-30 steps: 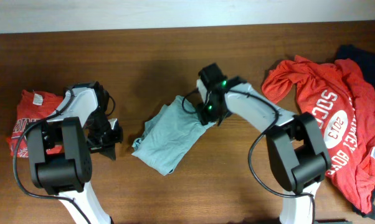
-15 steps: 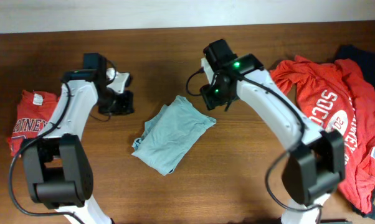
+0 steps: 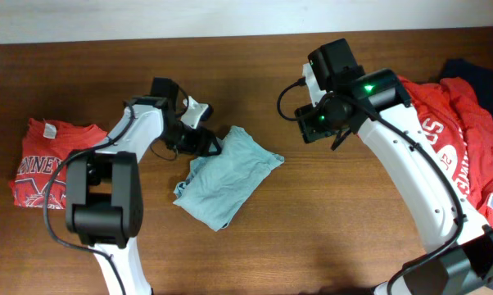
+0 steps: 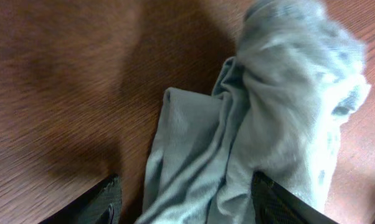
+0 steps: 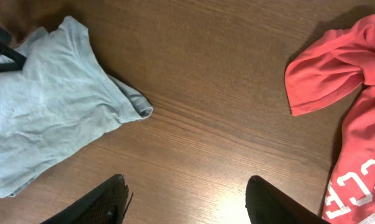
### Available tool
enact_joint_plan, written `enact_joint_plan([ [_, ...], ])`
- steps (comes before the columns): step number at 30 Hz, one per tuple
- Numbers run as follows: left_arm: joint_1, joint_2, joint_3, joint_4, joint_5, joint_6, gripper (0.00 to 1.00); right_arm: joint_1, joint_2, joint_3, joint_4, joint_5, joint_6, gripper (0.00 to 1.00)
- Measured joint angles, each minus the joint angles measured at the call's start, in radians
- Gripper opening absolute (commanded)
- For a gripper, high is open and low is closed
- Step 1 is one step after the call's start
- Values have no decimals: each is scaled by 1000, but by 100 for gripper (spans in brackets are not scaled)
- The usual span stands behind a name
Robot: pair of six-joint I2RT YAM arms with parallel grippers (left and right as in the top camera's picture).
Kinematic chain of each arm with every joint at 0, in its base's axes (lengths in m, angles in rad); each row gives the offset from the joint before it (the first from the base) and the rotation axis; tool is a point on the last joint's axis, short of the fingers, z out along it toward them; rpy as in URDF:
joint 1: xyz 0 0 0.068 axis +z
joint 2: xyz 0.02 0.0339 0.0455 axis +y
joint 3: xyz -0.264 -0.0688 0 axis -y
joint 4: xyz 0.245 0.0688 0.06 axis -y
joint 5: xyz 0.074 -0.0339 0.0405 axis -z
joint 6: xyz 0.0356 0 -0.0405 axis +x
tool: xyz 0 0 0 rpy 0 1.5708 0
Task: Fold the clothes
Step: 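Grasp the folded grey-blue shirt with the left gripper and carry it left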
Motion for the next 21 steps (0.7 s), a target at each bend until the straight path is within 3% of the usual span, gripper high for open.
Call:
enact_joint_plan([
  [2, -9, 18, 5, 0, 20, 2, 66, 0, 0, 0, -2, 0, 0, 66],
  [4, -14, 28, 14, -6, 39, 3, 58, 0, 0, 0, -3, 0, 0, 66],
  [5, -16, 35, 19, -9, 48, 4, 51, 0, 0, 0, -3, 0, 0, 66],
  [7, -22, 54, 27, -19, 74, 9, 20, 0, 0, 0, -3, 0, 0, 66],
  [10, -29, 74, 29, -26, 81, 8, 0, 0, 0, 0, -3, 0, 0, 66],
  [17, -24, 90, 47, -79, 87, 10, 1, 0, 0, 0, -8, 0, 0, 66],
  [21, -4, 92, 122, -193, -20, 10, 1, 0, 0, 0, -11, 0, 0, 66],
])
